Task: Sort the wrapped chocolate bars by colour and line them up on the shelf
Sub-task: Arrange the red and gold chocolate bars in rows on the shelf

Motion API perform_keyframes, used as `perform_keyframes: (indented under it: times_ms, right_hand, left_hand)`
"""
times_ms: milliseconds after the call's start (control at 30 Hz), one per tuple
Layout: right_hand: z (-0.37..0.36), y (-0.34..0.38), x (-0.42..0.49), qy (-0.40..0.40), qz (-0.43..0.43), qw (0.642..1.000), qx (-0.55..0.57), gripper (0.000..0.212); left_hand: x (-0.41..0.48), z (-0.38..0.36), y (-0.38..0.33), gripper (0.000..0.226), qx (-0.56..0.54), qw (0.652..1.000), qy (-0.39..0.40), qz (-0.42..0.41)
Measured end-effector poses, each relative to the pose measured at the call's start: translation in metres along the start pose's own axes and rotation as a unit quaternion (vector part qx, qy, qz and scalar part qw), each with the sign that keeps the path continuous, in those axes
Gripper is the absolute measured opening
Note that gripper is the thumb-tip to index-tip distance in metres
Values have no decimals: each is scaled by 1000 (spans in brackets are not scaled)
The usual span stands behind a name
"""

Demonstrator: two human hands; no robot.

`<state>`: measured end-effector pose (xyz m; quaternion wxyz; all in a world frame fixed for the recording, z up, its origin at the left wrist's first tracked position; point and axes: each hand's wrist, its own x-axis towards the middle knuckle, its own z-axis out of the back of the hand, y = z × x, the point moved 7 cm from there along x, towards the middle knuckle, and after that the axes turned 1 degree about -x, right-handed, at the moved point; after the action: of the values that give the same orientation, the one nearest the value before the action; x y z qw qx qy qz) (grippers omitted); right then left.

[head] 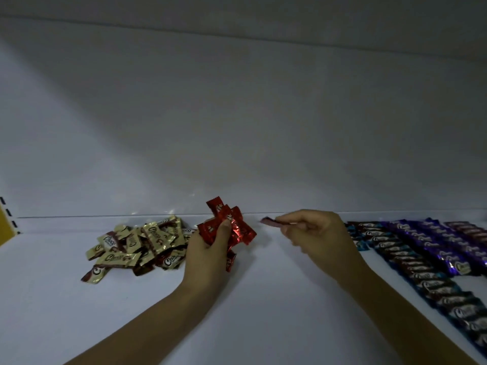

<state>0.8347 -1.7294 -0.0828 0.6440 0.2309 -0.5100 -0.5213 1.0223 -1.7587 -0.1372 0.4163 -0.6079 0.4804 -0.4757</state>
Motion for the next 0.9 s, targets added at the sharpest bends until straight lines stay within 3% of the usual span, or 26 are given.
perform_keyframes:
  times_ms: [167,267,367,500,600,667,800,900]
  right_hand:
    - [2,0,0,-67,-14,997,48,16]
    - [19,-10,0,-153,-32,985,72,20]
    - [30,-22,2,-177,-68,976,104,25]
    - [45,-24,12,-139,-52,989,9,22]
    - [57,-39,20,-139,-99,985,-4,18]
    - [53,-48,30,-110,-117,983,-85,15]
    - [25,-58,44,2,-102,953,-284,10]
    - [20,-62,48,5,-91,931,-354,13]
  left_hand:
    - [-1,-1,-1,31,9,1000,7,-3]
    - [-1,0,0,28,17,1000,1,-2]
    - [-1,-2,0,25,23,1000,5,0]
    - [0,-4,2,26,32,999,17,2]
    - [2,-7,3,23,41,999,36,3]
    - [3,-7,4,21,45,998,42,7]
    - [3,-5,5,22,38,998,42,1]
    - [3,-6,5,22,25,999,44,1]
